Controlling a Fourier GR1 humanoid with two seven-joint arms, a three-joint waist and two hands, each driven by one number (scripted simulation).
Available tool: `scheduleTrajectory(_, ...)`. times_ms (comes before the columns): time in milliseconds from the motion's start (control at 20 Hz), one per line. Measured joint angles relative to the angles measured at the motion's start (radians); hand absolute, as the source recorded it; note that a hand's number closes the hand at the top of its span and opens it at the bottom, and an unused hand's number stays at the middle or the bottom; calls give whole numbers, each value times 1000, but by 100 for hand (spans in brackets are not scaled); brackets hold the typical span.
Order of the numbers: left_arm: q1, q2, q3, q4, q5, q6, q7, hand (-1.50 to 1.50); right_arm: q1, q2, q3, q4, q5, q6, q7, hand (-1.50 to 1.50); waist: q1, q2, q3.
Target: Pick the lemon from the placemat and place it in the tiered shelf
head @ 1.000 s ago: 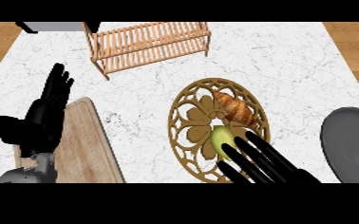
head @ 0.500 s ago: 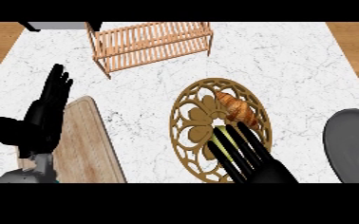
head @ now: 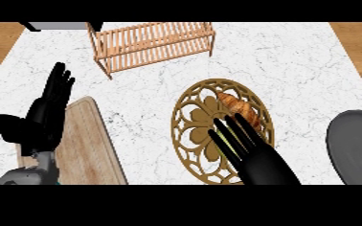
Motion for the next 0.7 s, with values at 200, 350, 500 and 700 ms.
scheduleTrajectory(200,17,-8,19,-28,-5,-21,17,0,-1,39,-34,43,13,-4,-48,-150,1,0,0)
scheduleTrajectory(350,9,-9,33,-40,-10,-35,35,0,-5,72,-54,86,20,-22,-84,-150,1,0,0)
scheduleTrajectory(500,12,-19,41,-35,-17,-46,31,0,-18,101,-77,133,21,-48,-129,-150,1,-1,-1)
scheduleTrajectory(700,3,-55,27,-12,-54,-34,16,0,-41,137,-102,182,32,-61,-179,-150,0,-4,-4)
